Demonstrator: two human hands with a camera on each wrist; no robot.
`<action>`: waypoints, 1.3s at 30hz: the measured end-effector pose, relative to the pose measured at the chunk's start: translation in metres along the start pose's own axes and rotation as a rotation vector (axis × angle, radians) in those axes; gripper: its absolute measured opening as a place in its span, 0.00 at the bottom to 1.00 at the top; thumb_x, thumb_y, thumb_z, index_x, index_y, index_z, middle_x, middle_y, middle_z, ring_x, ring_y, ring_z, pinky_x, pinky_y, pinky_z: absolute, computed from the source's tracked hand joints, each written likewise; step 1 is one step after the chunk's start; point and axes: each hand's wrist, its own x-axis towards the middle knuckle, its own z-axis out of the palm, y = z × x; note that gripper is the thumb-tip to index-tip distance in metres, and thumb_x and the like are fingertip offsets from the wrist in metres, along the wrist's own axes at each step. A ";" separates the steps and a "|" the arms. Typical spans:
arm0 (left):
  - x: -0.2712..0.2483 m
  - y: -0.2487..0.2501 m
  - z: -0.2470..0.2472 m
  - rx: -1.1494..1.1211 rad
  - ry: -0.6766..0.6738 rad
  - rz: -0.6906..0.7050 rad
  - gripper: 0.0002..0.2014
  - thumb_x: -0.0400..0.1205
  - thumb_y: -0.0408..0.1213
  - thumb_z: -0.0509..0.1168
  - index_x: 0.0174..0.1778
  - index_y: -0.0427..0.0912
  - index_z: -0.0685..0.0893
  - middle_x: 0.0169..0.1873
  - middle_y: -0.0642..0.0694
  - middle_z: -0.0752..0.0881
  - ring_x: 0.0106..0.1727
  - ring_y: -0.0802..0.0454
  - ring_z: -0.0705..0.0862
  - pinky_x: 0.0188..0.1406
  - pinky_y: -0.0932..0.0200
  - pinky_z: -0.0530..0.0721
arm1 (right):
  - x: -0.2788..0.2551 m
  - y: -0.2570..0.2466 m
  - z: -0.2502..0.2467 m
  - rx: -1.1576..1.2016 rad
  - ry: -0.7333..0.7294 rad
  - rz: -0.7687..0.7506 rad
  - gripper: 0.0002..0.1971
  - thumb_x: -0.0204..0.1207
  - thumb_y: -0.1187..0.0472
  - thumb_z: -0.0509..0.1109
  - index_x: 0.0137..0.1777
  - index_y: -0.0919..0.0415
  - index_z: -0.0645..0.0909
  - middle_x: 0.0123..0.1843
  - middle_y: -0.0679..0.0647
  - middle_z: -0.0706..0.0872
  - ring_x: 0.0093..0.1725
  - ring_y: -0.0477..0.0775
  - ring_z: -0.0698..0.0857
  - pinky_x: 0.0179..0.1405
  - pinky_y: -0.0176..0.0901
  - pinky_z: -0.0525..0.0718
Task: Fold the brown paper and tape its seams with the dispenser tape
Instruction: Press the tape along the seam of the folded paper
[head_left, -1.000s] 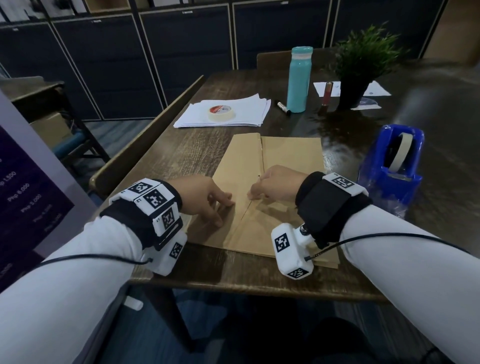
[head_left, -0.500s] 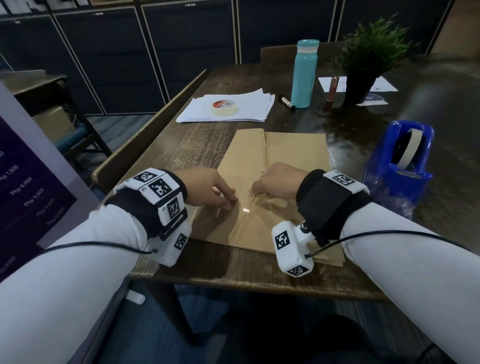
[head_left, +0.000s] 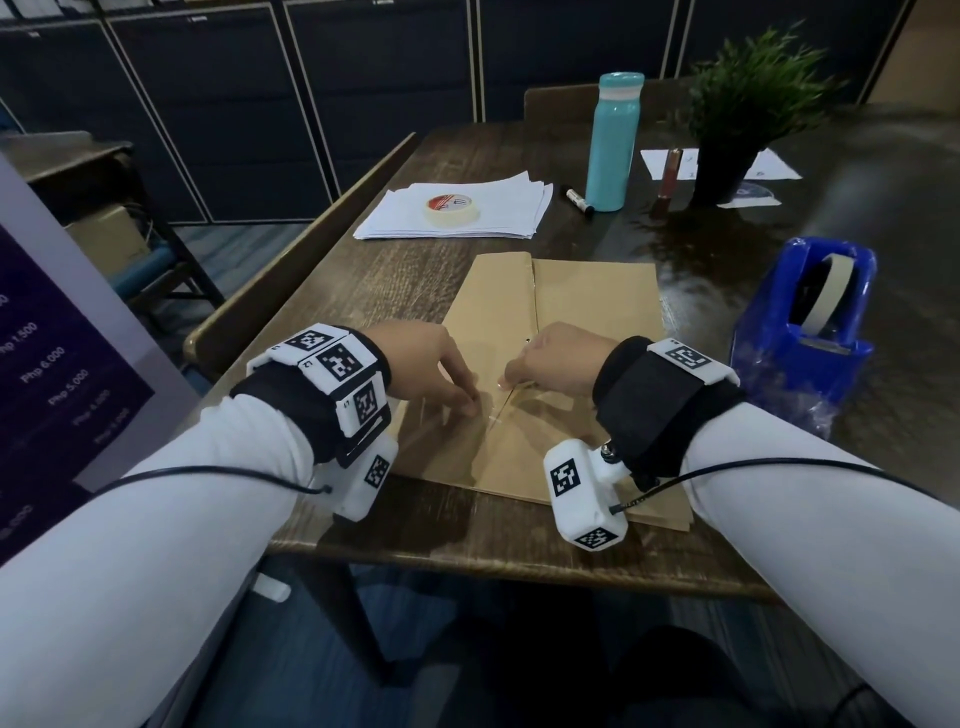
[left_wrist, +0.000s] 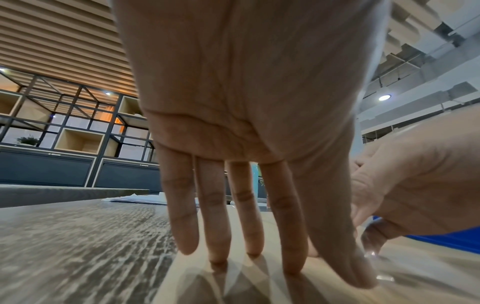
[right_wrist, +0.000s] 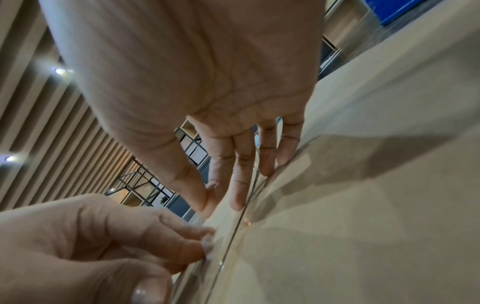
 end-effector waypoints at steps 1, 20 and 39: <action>0.000 -0.001 0.000 -0.004 0.000 -0.002 0.13 0.72 0.60 0.72 0.51 0.65 0.89 0.58 0.63 0.85 0.57 0.56 0.82 0.57 0.53 0.81 | 0.000 0.000 0.000 -0.002 -0.001 0.000 0.16 0.70 0.55 0.75 0.29 0.61 0.74 0.32 0.54 0.76 0.41 0.57 0.77 0.43 0.45 0.74; 0.011 0.014 0.001 0.014 0.087 -0.155 0.25 0.60 0.67 0.76 0.45 0.56 0.86 0.47 0.59 0.88 0.48 0.56 0.84 0.34 0.60 0.75 | -0.004 -0.001 0.001 -0.032 0.015 -0.027 0.10 0.72 0.56 0.72 0.42 0.65 0.82 0.41 0.58 0.81 0.45 0.57 0.79 0.45 0.46 0.78; 0.019 0.020 0.002 -0.026 0.031 -0.165 0.34 0.55 0.62 0.81 0.53 0.57 0.79 0.47 0.59 0.86 0.49 0.55 0.84 0.49 0.54 0.84 | 0.000 0.000 0.001 -0.013 0.016 -0.016 0.14 0.71 0.57 0.75 0.49 0.69 0.86 0.41 0.58 0.81 0.44 0.56 0.79 0.43 0.45 0.76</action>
